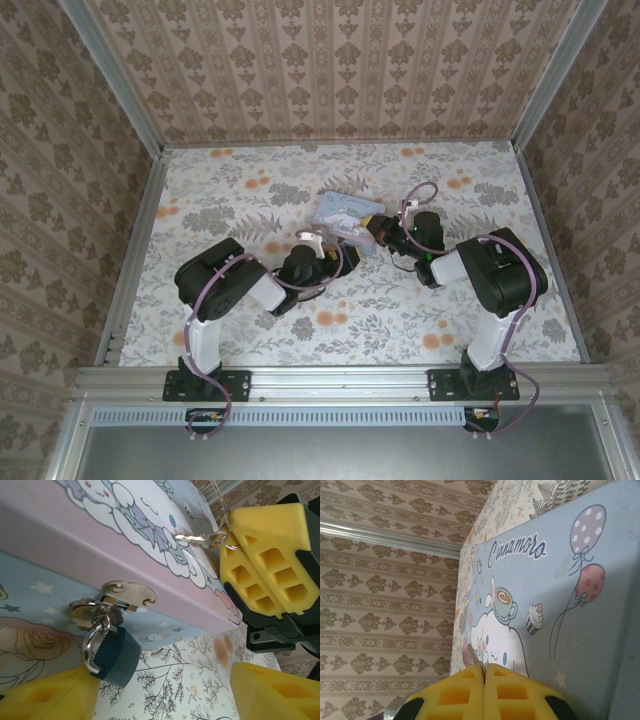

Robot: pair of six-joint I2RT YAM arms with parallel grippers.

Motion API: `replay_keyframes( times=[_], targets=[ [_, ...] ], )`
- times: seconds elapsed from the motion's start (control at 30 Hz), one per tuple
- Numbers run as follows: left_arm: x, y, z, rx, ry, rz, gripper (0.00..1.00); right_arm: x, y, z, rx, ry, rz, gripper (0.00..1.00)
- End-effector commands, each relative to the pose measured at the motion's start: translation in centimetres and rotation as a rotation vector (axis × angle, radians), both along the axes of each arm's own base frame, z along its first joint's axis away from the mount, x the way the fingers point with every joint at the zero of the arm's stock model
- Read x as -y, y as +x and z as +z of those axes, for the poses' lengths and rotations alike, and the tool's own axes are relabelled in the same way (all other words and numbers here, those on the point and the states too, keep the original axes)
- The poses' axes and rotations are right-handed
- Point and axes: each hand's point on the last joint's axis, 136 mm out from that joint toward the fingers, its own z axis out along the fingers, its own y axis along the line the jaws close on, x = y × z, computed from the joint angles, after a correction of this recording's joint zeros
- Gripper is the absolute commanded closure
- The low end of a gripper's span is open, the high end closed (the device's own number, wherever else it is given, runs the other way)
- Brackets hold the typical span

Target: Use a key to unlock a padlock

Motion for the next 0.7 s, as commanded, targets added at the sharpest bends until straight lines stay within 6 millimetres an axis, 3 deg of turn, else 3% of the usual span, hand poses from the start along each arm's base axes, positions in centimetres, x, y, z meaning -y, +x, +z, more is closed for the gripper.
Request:
replay_keyframes(
  times=[0.0,0.33,0.67],
  targets=[
    [0.2,0.0,1.1,0.011,-0.061,0.011,0.30,0.9,-2.6,-7.6,-0.258,-0.080,-0.007,1.00],
    [-0.1,0.4,1.4,0.010,-0.081,0.039,0.30,0.9,-2.7,-7.8,-0.261,-0.078,-0.009,1.00],
    [0.0,0.8,-1.0,-0.041,-0.011,0.059,0.33,0.9,-2.6,-7.5,-0.255,-0.075,-0.010,1.00]
  ],
)
